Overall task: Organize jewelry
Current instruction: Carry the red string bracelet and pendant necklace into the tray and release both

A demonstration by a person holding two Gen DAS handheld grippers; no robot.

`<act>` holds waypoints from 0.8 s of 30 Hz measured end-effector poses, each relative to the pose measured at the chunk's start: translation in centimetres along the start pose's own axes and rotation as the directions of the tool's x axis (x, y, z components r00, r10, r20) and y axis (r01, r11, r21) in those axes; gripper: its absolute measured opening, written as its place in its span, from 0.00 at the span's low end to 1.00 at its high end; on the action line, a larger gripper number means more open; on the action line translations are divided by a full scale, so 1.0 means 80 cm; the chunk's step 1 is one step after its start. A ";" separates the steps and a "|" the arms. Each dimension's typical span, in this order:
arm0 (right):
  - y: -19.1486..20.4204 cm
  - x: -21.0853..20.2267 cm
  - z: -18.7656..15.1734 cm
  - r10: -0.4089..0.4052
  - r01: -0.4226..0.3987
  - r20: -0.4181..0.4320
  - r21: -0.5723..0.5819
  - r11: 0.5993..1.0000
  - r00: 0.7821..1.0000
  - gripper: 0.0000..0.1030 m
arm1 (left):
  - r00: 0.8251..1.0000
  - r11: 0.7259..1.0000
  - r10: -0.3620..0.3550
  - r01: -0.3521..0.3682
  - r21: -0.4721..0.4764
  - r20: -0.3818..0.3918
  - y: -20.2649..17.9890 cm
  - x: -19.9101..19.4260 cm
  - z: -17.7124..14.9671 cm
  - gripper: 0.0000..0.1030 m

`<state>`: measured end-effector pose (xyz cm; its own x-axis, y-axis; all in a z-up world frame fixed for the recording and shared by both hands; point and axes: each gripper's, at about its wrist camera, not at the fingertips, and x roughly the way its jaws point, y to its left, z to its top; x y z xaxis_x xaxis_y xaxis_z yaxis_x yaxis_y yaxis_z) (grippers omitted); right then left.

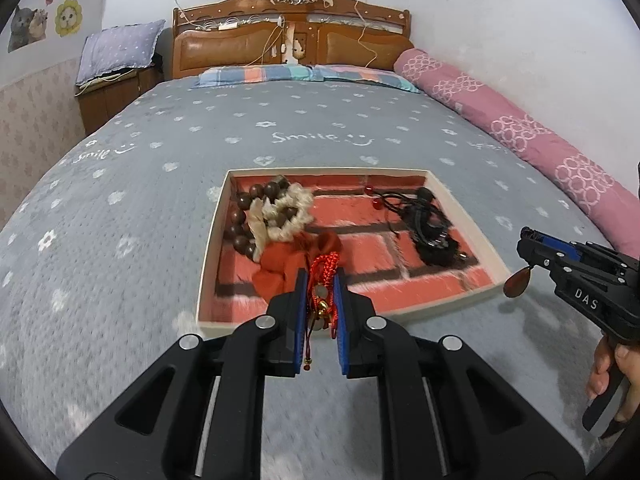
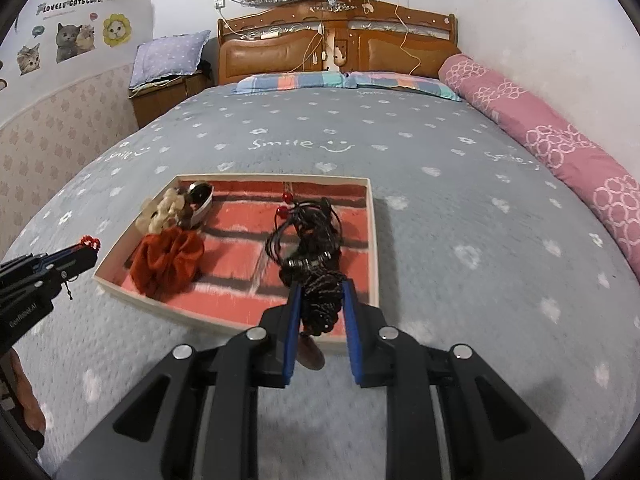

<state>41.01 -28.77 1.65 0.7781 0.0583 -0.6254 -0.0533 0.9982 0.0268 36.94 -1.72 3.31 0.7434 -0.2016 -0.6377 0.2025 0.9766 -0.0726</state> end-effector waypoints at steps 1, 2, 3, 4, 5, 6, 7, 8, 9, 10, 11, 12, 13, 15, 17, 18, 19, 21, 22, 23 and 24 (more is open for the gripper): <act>0.001 0.006 0.003 -0.002 0.002 0.001 -0.003 1.000 1.000 0.21 | 1.000 1.000 0.002 -0.002 -0.001 -0.004 0.003 0.008 0.003 0.11; 0.003 0.016 0.008 -0.006 0.006 0.000 -0.008 1.000 1.000 0.21 | 1.000 1.000 0.004 -0.004 -0.003 -0.009 0.006 0.016 0.004 0.11; 0.005 0.020 0.010 -0.008 0.008 -0.001 -0.009 1.000 1.000 0.21 | 1.000 1.000 0.008 -0.008 -0.005 -0.014 0.010 0.025 0.006 0.11; 0.006 0.028 0.014 -0.010 0.010 -0.003 -0.011 1.000 1.000 0.21 | 1.000 1.000 0.012 -0.012 -0.004 -0.020 0.012 0.035 0.007 0.11; 0.006 0.034 0.016 -0.010 0.010 -0.007 -0.010 1.000 1.000 0.21 | 1.000 1.000 0.015 -0.015 -0.004 -0.023 0.013 0.041 0.008 0.11; 0.006 0.041 0.018 -0.008 0.008 -0.014 -0.007 1.000 1.000 0.21 | 0.999 1.000 0.019 -0.019 -0.004 -0.032 0.015 0.053 0.009 0.11; 0.006 0.049 0.018 -0.005 0.005 -0.023 -0.003 1.000 1.000 0.21 | 0.999 1.000 0.019 -0.019 -0.005 -0.037 0.017 0.059 0.010 0.11; 0.007 0.056 0.018 -0.003 0.003 -0.034 -0.002 1.000 0.999 0.21 | 0.999 1.000 0.019 -0.019 -0.007 -0.043 0.017 0.067 0.011 0.11; 0.007 0.062 0.017 -0.003 0.003 -0.044 -0.004 1.000 0.999 0.21 | 0.999 1.000 0.019 -0.020 -0.010 -0.048 0.018 0.077 0.012 0.11; 0.008 0.068 0.015 -0.003 0.003 -0.057 -0.006 1.000 0.998 0.21 | 0.998 1.000 0.020 -0.020 -0.009 -0.052 0.017 0.083 0.013 0.11; 0.009 0.075 0.012 -0.005 0.004 -0.068 -0.009 1.000 0.998 0.21 | 0.998 1.000 0.021 -0.022 -0.008 -0.055 0.018 0.088 0.012 0.11; 0.010 0.080 0.009 -0.007 0.006 -0.078 -0.013 1.000 0.997 0.21 | 0.998 1.000 0.019 -0.020 -0.012 -0.058 0.018 0.094 0.012 0.11; 0.011 0.085 0.007 -0.007 0.006 -0.086 -0.015 1.000 0.996 0.21 | 0.998 1.000 0.014 -0.016 -0.019 -0.062 0.018 0.098 0.011 0.11; 0.011 0.093 0.003 -0.008 0.006 -0.099 -0.015 1.000 0.995 0.21 | 0.997 0.999 0.008 -0.011 -0.030 -0.073 0.019 0.108 0.009 0.11; 0.010 0.097 0.002 -0.006 0.005 -0.097 -0.004 1.000 0.995 0.21 | 0.997 0.999 0.009 -0.012 -0.032 -0.080 0.019 0.115 0.008 0.11; 0.010 0.099 0.003 -0.004 0.004 -0.098 0.001 1.000 0.995 0.21 | 0.996 0.999 0.011 -0.014 -0.031 -0.084 0.019 0.118 0.007 0.11; 0.009 0.102 0.003 0.002 -0.002 -0.103 0.007 1.000 0.995 0.21 | 0.996 0.999 0.012 -0.015 -0.028 -0.087 0.018 0.121 0.006 0.12; 0.008 0.107 0.005 0.012 -0.010 -0.111 0.015 1.000 0.994 0.21 | 0.995 0.999 0.017 -0.020 -0.029 -0.095 0.019 0.125 0.004 0.13; 0.006 0.111 0.005 0.016 -0.014 -0.117 0.022 1.000 0.993 0.21 | 0.995 0.999 0.017 -0.021 -0.034 -0.099 0.020 0.127 0.003 0.16; 0.004 0.115 0.004 0.021 -0.017 -0.126 0.030 0.999 0.992 0.22 | 0.994 0.999 0.012 -0.016 -0.042 -0.105 0.022 0.128 0.002 0.20; 0.003 0.119 0.002 0.025 -0.020 -0.133 0.035 0.999 0.991 0.23 | 0.994 0.999 0.008 -0.013 -0.047 -0.106 0.022 0.128 0.001 0.29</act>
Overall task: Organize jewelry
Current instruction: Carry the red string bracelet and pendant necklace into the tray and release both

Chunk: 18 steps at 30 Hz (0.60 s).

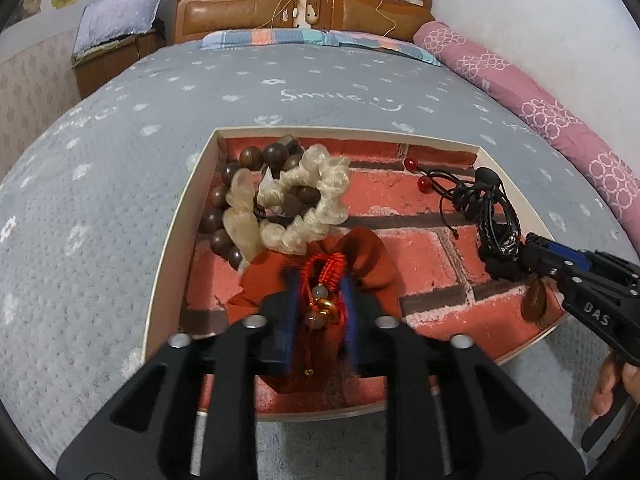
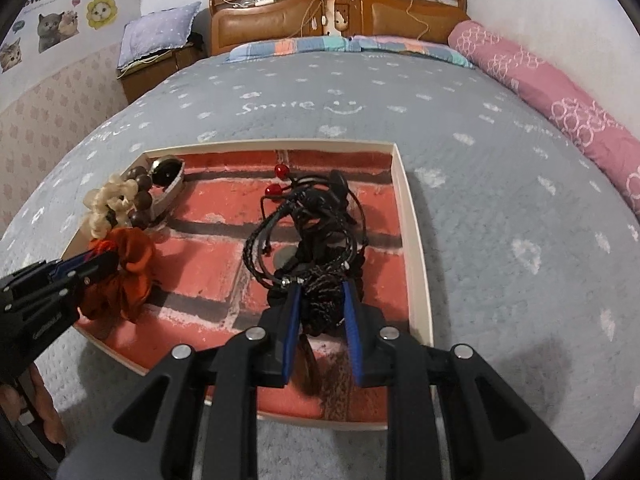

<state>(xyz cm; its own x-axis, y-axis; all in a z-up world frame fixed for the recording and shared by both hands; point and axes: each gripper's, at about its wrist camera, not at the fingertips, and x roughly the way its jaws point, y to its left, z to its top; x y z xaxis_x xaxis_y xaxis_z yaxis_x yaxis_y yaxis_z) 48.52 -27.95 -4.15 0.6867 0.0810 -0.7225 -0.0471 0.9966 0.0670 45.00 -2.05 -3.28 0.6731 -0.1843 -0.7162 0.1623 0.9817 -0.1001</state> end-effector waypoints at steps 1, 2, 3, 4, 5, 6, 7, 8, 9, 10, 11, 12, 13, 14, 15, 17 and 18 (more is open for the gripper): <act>-0.001 0.003 -0.001 0.002 -0.002 -0.002 0.002 1.000 1.000 0.23 | 1.000 1.000 0.003 -0.003 0.000 0.001 0.000 0.000 0.000 0.36; -0.001 0.005 -0.003 -0.001 0.001 0.001 -0.002 1.000 1.000 0.23 | 1.000 1.000 0.008 -0.008 0.006 0.003 -0.001 -0.001 -0.001 0.39; 0.000 0.006 -0.004 -0.007 0.007 0.002 -0.010 1.000 1.000 0.23 | 1.000 1.000 0.015 -0.015 0.017 0.006 -0.003 -0.002 -0.002 0.45; 0.000 0.006 -0.005 -0.012 0.012 0.001 -0.015 1.000 1.000 0.23 | 1.000 0.999 0.021 -0.021 0.025 0.009 -0.005 -0.004 -0.002 0.52; 0.001 0.006 -0.006 -0.015 0.015 0.001 -0.016 1.000 1.000 0.28 | 1.000 0.999 0.024 -0.025 0.030 0.011 -0.005 -0.006 -0.003 0.55; 0.000 0.003 -0.006 -0.018 0.018 0.008 -0.013 1.000 1.000 0.41 | 1.000 0.999 0.026 -0.027 0.033 0.017 -0.006 -0.010 -0.003 0.61; -0.001 -0.002 -0.006 -0.021 0.021 0.022 -0.006 1.000 1.000 0.48 | 0.999 0.999 0.024 -0.025 0.032 0.023 -0.007 -0.015 -0.003 0.65; -0.003 -0.012 -0.007 -0.023 0.023 0.047 0.004 1.000 0.999 0.57 | 0.999 0.999 0.020 -0.021 0.030 0.034 -0.007 -0.023 -0.004 0.67; -0.004 -0.019 -0.006 -0.023 0.023 0.058 0.010 1.000 0.998 0.59 | 0.999 0.999 0.022 -0.023 0.027 0.046 -0.008 -0.032 -0.004 0.73; -0.006 -0.027 -0.005 -0.018 0.017 0.066 0.018 1.000 0.998 0.59 | 0.998 0.999 0.022 -0.023 0.025 0.059 -0.008 -0.041 -0.005 0.79; -0.007 -0.033 -0.004 -0.015 0.014 0.072 0.022 1.000 0.997 0.59 | 0.997 1.000 0.020 -0.021 0.022 0.074 -0.008 -0.052 -0.006 0.82; -0.009 -0.042 -0.003 -0.014 0.012 0.082 0.025 1.000 0.997 0.60 | 0.996 1.000 0.020 -0.021 0.018 0.087 -0.008 -0.062 -0.006 0.86; -0.010 -0.049 -0.003 -0.015 0.013 0.091 0.027 1.000 0.996 0.61 | 0.995 1.000 0.019 -0.021 0.015 0.098 -0.007 -0.072 -0.007 0.89; -0.011 -0.062 -0.004 -0.018 0.015 0.106 0.028 0.999 0.994 0.62 | 0.994 1.000 0.021 -0.022 0.011 0.111 -0.007 -0.085 -0.009 0.91; -0.012 -0.070 -0.004 -0.018 0.014 0.113 0.029 0.999 0.993 0.64 | 0.992 1.000 0.025 -0.026 0.007 0.123 -0.006 -0.098 -0.011 0.95; -0.013 -0.092 -0.010 -0.021 0.017 0.138 0.030 0.999 0.990 0.73 | 0.989 0.999 0.035 -0.036 0.003 0.142 -0.006 -0.118 -0.015 0.95; -0.013 -0.104 -0.014 -0.024 0.019 0.154 0.029 0.999 0.988 0.74 | 0.988 0.999 0.040 -0.041 0.004 0.151 -0.006 -0.131 -0.018 0.95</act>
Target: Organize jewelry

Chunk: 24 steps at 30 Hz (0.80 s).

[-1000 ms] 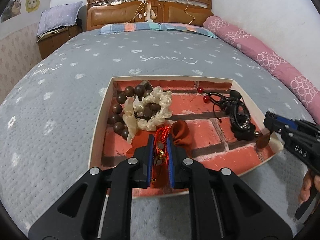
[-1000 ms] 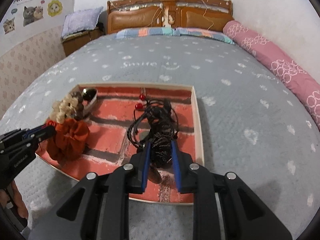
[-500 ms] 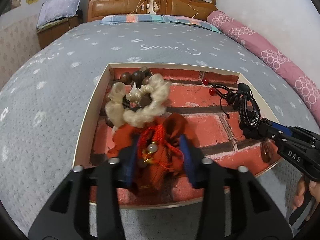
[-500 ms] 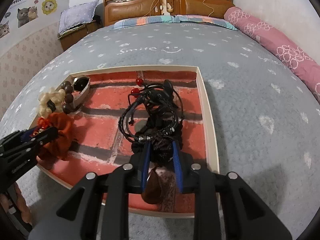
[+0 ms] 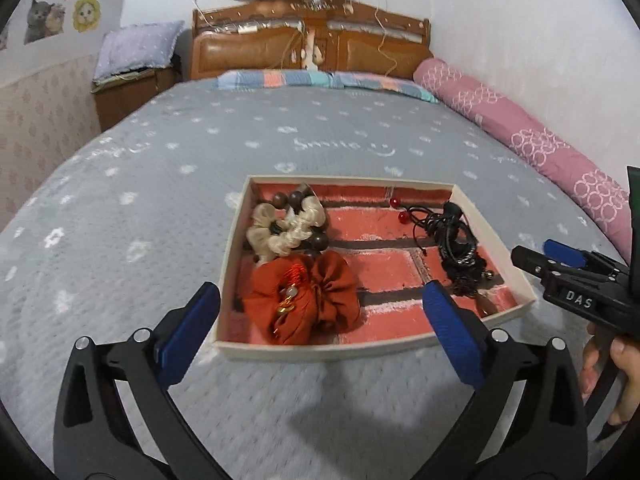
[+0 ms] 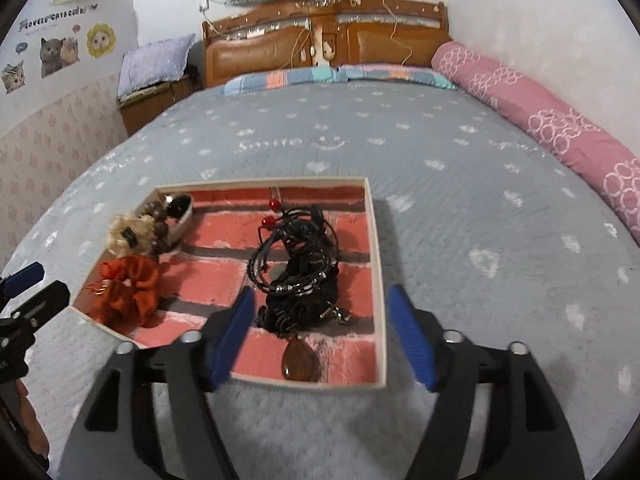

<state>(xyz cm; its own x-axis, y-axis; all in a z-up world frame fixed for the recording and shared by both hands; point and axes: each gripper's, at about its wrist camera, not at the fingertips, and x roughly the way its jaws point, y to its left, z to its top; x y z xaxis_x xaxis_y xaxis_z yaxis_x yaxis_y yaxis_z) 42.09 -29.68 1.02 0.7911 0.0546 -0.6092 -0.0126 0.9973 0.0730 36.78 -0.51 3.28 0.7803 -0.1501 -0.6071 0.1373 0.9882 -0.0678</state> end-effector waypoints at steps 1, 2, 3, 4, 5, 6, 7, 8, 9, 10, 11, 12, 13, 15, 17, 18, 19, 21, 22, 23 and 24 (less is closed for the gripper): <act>0.000 -0.011 -0.001 -0.002 0.002 0.013 -0.003 1.000 1.000 0.74 | 1.000 1.000 0.004 -0.004 0.001 0.007 -0.001 -0.011 -0.002 0.95; -0.001 -0.025 -0.004 -0.003 0.003 0.024 -0.006 1.000 1.000 0.74 | 1.000 1.000 0.009 -0.009 0.002 0.014 0.000 -0.021 -0.005 0.95; -0.001 -0.037 -0.006 -0.002 0.002 0.032 -0.008 1.000 0.999 0.75 | 1.000 1.000 0.015 -0.015 0.004 0.023 0.000 -0.035 -0.008 0.95; 0.000 -0.050 -0.009 -0.001 0.002 0.042 -0.009 1.000 0.999 0.77 | 0.999 1.000 0.024 -0.024 0.005 0.036 0.000 -0.049 -0.012 0.95; 0.000 -0.066 -0.014 -0.001 0.002 0.060 -0.009 1.000 0.998 0.85 | 0.998 1.000 0.031 -0.031 0.003 0.045 0.000 -0.059 -0.014 0.95; 0.001 -0.081 -0.019 -0.003 0.004 0.080 -0.010 1.000 0.997 0.89 | 0.997 0.999 0.043 -0.043 -0.003 0.060 0.001 -0.075 -0.020 0.95; 0.002 -0.094 -0.024 -0.007 0.008 0.098 -0.013 1.000 0.995 0.90 | 0.996 0.999 0.047 -0.047 -0.011 0.070 0.002 -0.086 -0.024 0.95; 0.003 -0.109 -0.030 -0.011 0.013 0.113 -0.017 1.000 0.994 0.90 | 0.995 0.999 0.046 -0.044 -0.029 0.084 0.004 -0.103 -0.031 0.95; 0.004 -0.124 -0.037 -0.014 0.017 0.125 -0.023 1.000 0.992 0.91 | 0.995 0.999 0.041 -0.038 -0.037 0.089 0.007 -0.111 -0.036 0.95; 0.006 -0.136 -0.044 -0.014 0.018 0.136 -0.030 0.999 0.991 0.92 | 0.995 0.998 0.038 -0.034 -0.043 0.095 0.008 -0.125 -0.044 0.95; 0.007 -0.152 -0.053 -0.016 0.021 0.151 -0.037 0.999 0.988 0.93 | 0.994 0.998 0.041 -0.036 -0.046 0.101 0.008 -0.137 -0.053 0.95; 0.007 -0.163 -0.060 -0.019 0.025 0.161 -0.039 0.999 0.987 0.94 | 0.993 0.998 0.045 -0.040 -0.047 0.105 0.007 -0.147 -0.060 0.95; 0.008 -0.177 -0.071 -0.021 0.028 0.169 -0.040 0.999 0.985 0.94 | 0.993 0.998 0.050 -0.045 -0.049 0.109 0.006 -0.157 -0.068 0.95; 0.008 -0.196 -0.089 -0.016 0.022 0.177 -0.032 0.999 0.984 0.94 | 0.990 0.997 0.062 -0.056 -0.051 0.123 0.003 -0.184 -0.089 0.95; 0.007 -0.214 -0.111 -0.004 0.008 0.177 -0.022 1.000 0.984 0.94 | 0.986 0.996 0.079 -0.072 -0.054 0.145 0.000 -0.205 -0.105 0.95; 0.006 -0.223 -0.125 -0.001 0.005 0.176 -0.024 1.000 0.984 0.94 | 0.983 0.995 0.087 -0.078 -0.060 0.160 -0.002 -0.219 -0.116 0.95; 0.005 -0.228 -0.136 -0.006 0.011 0.175 -0.026 1.000 0.985 0.94 | 0.981 0.995 0.089 -0.079 -0.064 0.173 -0.004 -0.230 -0.124 0.95; 0.001 -0.238 -0.158 -0.015 0.020 0.180 -0.025 0.999 0.984 0.94 | 0.976 0.994 0.095 -0.083 -0.071 0.198 -0.010 -0.250 -0.142 0.95; -0.001 -0.243 -0.170 -0.018 0.023 0.179 -0.023 0.999 0.984 0.94 | 0.972 0.993 0.102 -0.089 -0.072 0.214 -0.013 -0.258 -0.150 0.95; -0.002 -0.246 -0.180 -0.019 0.023 0.175 -0.021 1.000 0.984 0.94 | 0.967 0.993 0.110 -0.096 -0.072 0.231 -0.016 -0.266 -0.159 0.95; -0.004 -0.250 -0.191 -0.019 0.022 0.169 -0.017 1.000 0.985 0.94 | 0.962 0.992 0.120 -0.106 -0.069 0.247 -0.020 -0.271 -0.167 0.95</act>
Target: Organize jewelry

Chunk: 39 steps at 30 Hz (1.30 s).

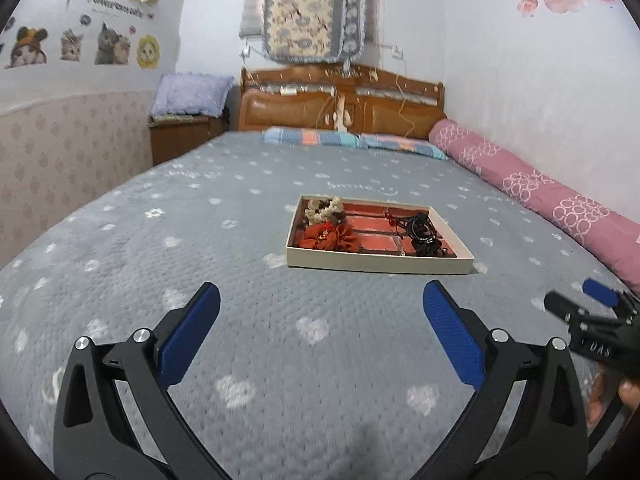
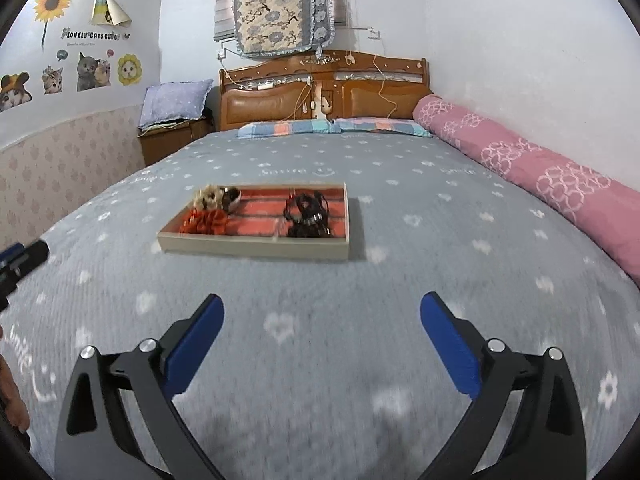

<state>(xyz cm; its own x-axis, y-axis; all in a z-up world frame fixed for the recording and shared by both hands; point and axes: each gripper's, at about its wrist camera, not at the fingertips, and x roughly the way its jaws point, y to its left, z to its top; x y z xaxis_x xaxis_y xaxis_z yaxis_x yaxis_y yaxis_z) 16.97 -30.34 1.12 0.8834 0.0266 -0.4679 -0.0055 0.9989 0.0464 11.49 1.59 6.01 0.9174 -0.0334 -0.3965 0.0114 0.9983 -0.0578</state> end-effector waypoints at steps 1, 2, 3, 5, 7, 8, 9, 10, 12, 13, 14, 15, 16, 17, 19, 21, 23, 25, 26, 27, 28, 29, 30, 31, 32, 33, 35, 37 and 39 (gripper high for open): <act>-0.003 -0.007 -0.012 0.003 -0.003 -0.003 0.011 1.000 1.000 0.94 | 1.000 1.000 0.011 -0.011 0.005 0.016 -0.003 -0.007 -0.007 0.95; -0.005 -0.013 -0.022 0.009 -0.009 -0.002 0.021 1.000 1.000 0.94 | 0.999 1.000 0.020 -0.021 0.011 0.025 -0.005 -0.013 -0.014 0.95; -0.006 -0.017 -0.030 0.012 -0.012 -0.002 0.024 1.000 1.000 0.94 | 0.999 0.999 0.029 -0.029 0.020 0.036 -0.009 -0.020 -0.024 0.95; -0.008 -0.028 -0.050 0.011 -0.012 0.009 0.023 1.000 1.000 0.94 | 0.998 0.999 0.038 -0.040 0.034 0.057 -0.013 -0.034 -0.042 0.95; -0.010 -0.037 -0.066 -0.001 0.001 0.037 0.012 1.000 0.999 0.94 | 0.997 0.999 0.039 -0.042 0.032 0.070 -0.015 -0.044 -0.057 0.95; -0.010 -0.040 -0.070 -0.007 0.006 0.048 0.009 1.000 0.999 0.94 | 0.996 0.999 0.039 -0.041 0.030 0.074 -0.015 -0.047 -0.063 0.95; -0.011 -0.046 -0.075 -0.008 0.007 0.063 0.007 1.000 0.998 0.94 | 0.996 0.999 0.040 -0.042 0.029 0.079 -0.015 -0.050 -0.072 0.95; -0.012 -0.052 -0.078 -0.005 0.004 0.083 0.012 1.000 0.997 0.94 | 0.996 0.999 0.042 -0.044 0.028 0.082 -0.014 -0.052 -0.078 0.95; -0.012 -0.061 -0.076 -0.008 0.006 0.124 0.015 1.000 0.992 0.94 | 0.995 0.999 0.040 -0.043 0.031 0.090 -0.014 -0.054 -0.085 0.95; -0.012 -0.065 -0.074 -0.006 0.004 0.141 0.015 1.000 0.990 0.94 | 0.994 0.998 0.046 -0.049 0.034 0.097 -0.015 -0.055 -0.089 0.95; -0.012 -0.069 -0.074 -0.001 0.000 0.157 0.011 1.000 0.988 0.94 | 0.993 0.998 0.052 -0.056 0.036 0.103 -0.015 -0.054 -0.091 0.95; -0.011 -0.071 -0.074 -0.002 0.001 0.167 0.008 1.000 0.986 0.94 | 0.993 0.998 0.052 -0.055 0.035 0.104 -0.014 -0.053 -0.092 0.95; -0.011 -0.072 -0.073 -0.003 0.001 0.174 0.008 1.000 0.985 0.94 | 0.993 0.998 0.050 -0.053 0.033 0.102 -0.014 -0.052 -0.091 0.95; -0.011 -0.072 -0.073 -0.002 0.000 0.180 0.010 1.000 0.984 0.94 | 0.993 0.998 0.048 -0.051 0.029 0.105 -0.013 -0.052 -0.091 0.95; -0.010 -0.072 -0.073 -0.001 -0.001 0.181 0.011 1.000 0.983 0.94 | 0.992 0.999 0.042 -0.045 0.022 0.121 -0.012 -0.052 -0.088 0.95; -0.009 -0.070 -0.074 0.001 -0.003 0.175 0.008 1.000 0.985 0.94 | 0.989 0.998 0.049 -0.052 0.020 0.136 -0.012 -0.052 -0.088 0.95; -0.006 -0.068 -0.076 0.001 -0.002 0.169 0.005 1.000 0.986 0.94 | 0.990 0.998 0.057 -0.060 0.025 0.129 -0.014 -0.048 -0.089 0.95; -0.004 -0.067 -0.078 -0.003 0.003 0.167 -0.003 1.000 0.986 0.94 | 0.991 0.997 0.066 -0.070 0.029 0.117 -0.016 -0.044 -0.092 0.95; -0.002 -0.067 -0.079 -0.004 0.005 0.167 -0.010 1.000 0.986 0.94 | 0.991 0.997 0.068 -0.072 0.029 0.115 -0.016 -0.043 -0.092 0.95; 0.000 -0.066 -0.079 -0.005 0.008 0.166 -0.016 1.000 0.986 0.94 | 0.991 0.997 0.069 -0.073 0.030 0.112 -0.016 -0.042 -0.092 0.95; 0.001 -0.065 -0.079 -0.006 0.009 0.164 -0.020 1.000 0.986 0.94 | 0.991 0.997 0.070 -0.074 0.030 0.111 -0.017 -0.042 -0.093 0.95; 0.003 -0.065 -0.079 -0.008 0.013 0.163 -0.025 1.000 0.987 0.94 | 0.991 0.997 0.072 -0.075 0.029 0.109 -0.016 -0.041 -0.093 0.95; 0.004 -0.065 -0.080 -0.010 0.015 0.164 -0.028 1.000 0.986 0.94 | 0.992 0.997 0.071 -0.074 0.029 0.106 -0.016 -0.040 -0.094 0.95; 0.004 -0.065 -0.080 -0.012 0.017 0.164 -0.029 0.999 0.986 0.94 | 0.992 0.997 0.069 -0.072 0.028 0.103 -0.016 -0.040 -0.093 0.95; 0.004 -0.065 -0.080 -0.015 0.020 0.164 -0.030 0.999 0.986 0.94 | 0.993 0.997 0.067 -0.070 0.027 0.098 -0.015 -0.039 -0.093 0.95; 0.004 -0.065 -0.080 -0.016 0.021 0.165 -0.029 0.999 0.986 0.94 | 0.993 0.997 0.066 -0.068 0.024 0.095 -0.015 -0.038 -0.094 0.95; 0.004 -0.065 -0.080 -0.018 0.022 0.166 -0.028 0.999 0.986 0.94 | 0.994 0.998 0.065 -0.068 0.020 0.093 -0.013 -0.037 -0.094 0.95; 0.004 -0.066 -0.081 -0.020 0.024 0.167 -0.024 0.999 0.986 0.94 | 0.994 0.998 0.065 -0.067 0.015 0.091 -0.012 -0.036 -0.094 0.95; 0.002 -0.066 -0.081 -0.020 0.024 0.167 -0.021 1.000 0.986 0.94 | 0.994 0.998 0.065 -0.066 0.015 0.093 -0.012 -0.037 -0.094 0.95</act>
<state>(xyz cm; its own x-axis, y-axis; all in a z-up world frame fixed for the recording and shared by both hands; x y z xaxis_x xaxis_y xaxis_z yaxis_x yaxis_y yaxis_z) 9.30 -30.04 -2.12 0.9492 0.0000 -0.3147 0.0057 0.9998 0.0171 5.80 0.39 0.32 0.9493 0.0359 -0.3124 -0.0435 0.9989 -0.0176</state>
